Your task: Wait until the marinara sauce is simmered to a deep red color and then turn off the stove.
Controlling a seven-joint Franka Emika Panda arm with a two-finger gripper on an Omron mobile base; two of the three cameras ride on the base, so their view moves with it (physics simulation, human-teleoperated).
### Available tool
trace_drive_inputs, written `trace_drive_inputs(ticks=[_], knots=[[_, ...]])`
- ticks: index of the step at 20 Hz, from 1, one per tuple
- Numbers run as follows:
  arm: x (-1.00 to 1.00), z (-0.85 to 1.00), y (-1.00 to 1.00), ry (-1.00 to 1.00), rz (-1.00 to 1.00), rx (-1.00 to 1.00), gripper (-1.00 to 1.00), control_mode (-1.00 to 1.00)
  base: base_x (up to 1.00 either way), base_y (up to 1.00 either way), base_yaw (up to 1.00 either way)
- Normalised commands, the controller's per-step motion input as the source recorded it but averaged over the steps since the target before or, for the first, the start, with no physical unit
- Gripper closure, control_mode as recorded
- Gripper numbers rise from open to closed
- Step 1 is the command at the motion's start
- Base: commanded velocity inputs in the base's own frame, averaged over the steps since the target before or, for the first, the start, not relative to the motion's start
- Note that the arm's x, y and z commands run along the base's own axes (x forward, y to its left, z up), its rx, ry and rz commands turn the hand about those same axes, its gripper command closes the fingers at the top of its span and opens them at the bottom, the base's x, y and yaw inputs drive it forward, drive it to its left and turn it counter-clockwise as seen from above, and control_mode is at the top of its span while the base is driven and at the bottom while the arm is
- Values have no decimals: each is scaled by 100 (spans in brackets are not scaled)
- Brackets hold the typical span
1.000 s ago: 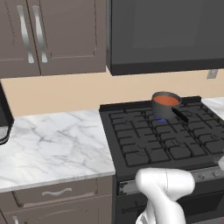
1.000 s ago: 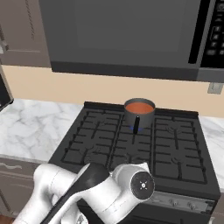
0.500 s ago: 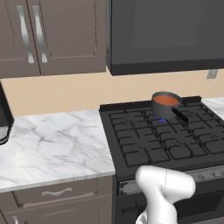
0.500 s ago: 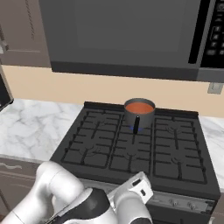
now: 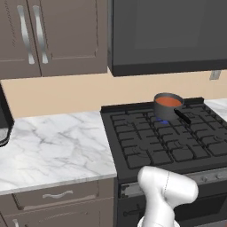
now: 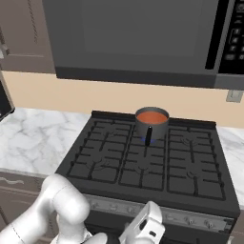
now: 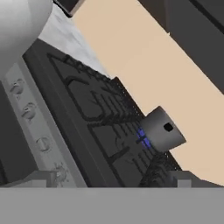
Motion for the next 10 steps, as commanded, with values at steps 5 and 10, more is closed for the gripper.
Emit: trace_drive_inputs(ticks=[5, 10], knots=[[0, -62, -44, -9, 7, -17, -100, -100, 0, 0, 0], [14, -45, -31, -12, 2, -14, -100, -100, 0, 0, 0]])
